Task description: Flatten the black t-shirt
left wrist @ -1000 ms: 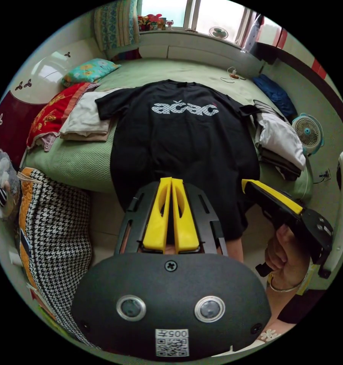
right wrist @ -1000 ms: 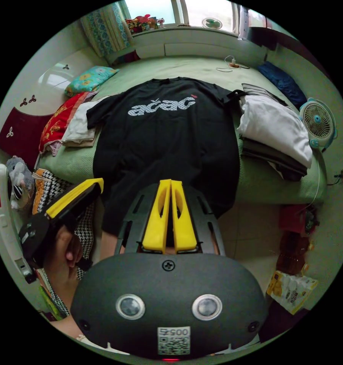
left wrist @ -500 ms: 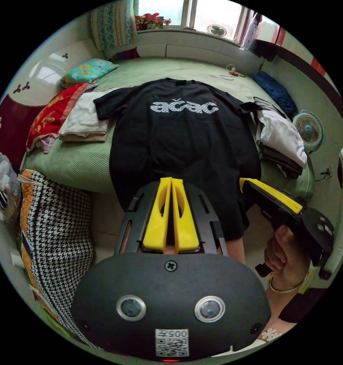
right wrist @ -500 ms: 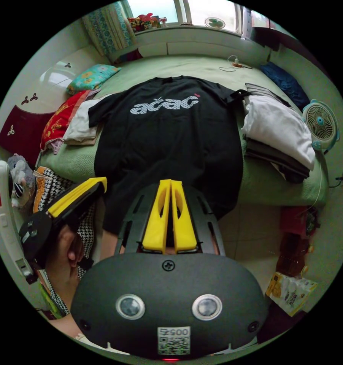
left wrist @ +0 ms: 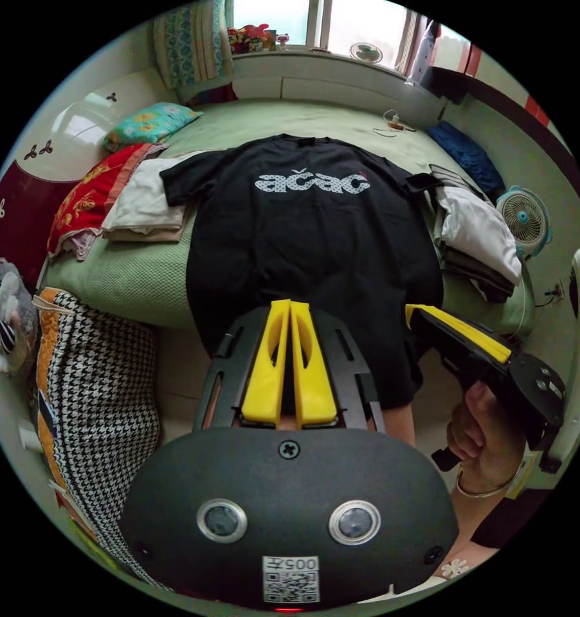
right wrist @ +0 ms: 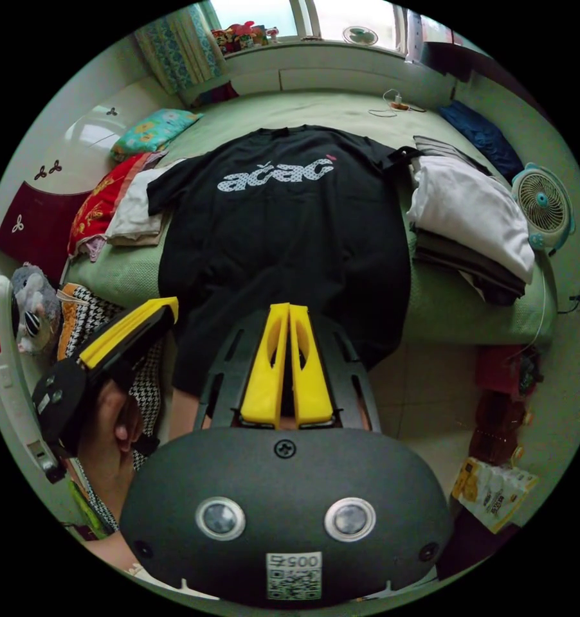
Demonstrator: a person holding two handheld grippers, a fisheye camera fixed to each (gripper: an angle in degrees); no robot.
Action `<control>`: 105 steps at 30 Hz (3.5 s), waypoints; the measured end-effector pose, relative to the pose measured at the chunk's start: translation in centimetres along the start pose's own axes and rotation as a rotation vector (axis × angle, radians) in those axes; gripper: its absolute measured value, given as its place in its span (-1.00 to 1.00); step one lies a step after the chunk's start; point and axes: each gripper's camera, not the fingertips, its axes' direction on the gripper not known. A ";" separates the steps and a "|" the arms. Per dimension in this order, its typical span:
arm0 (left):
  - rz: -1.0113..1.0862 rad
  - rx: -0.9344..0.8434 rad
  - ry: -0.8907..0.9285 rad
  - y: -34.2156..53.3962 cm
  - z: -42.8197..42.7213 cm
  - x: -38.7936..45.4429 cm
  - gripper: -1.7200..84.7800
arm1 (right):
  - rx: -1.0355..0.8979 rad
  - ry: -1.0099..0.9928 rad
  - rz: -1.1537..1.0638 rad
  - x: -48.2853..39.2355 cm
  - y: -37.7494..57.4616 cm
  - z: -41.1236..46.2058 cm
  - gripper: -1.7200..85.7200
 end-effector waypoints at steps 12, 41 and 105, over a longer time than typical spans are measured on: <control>0.004 0.004 -0.007 -0.4 0.5 0.3 -0.98 | 0.007 0.017 -0.012 -0.4 -0.2 -0.4 -0.98; 0.030 -0.006 0.009 -1.9 2.4 0.1 -0.98 | 0.014 0.017 -0.040 -1.2 -0.5 -0.9 -0.98; -0.021 -0.039 0.017 -2.9 15.2 -3.6 -0.98 | 0.024 0.050 0.028 -2.5 0.6 6.5 -0.98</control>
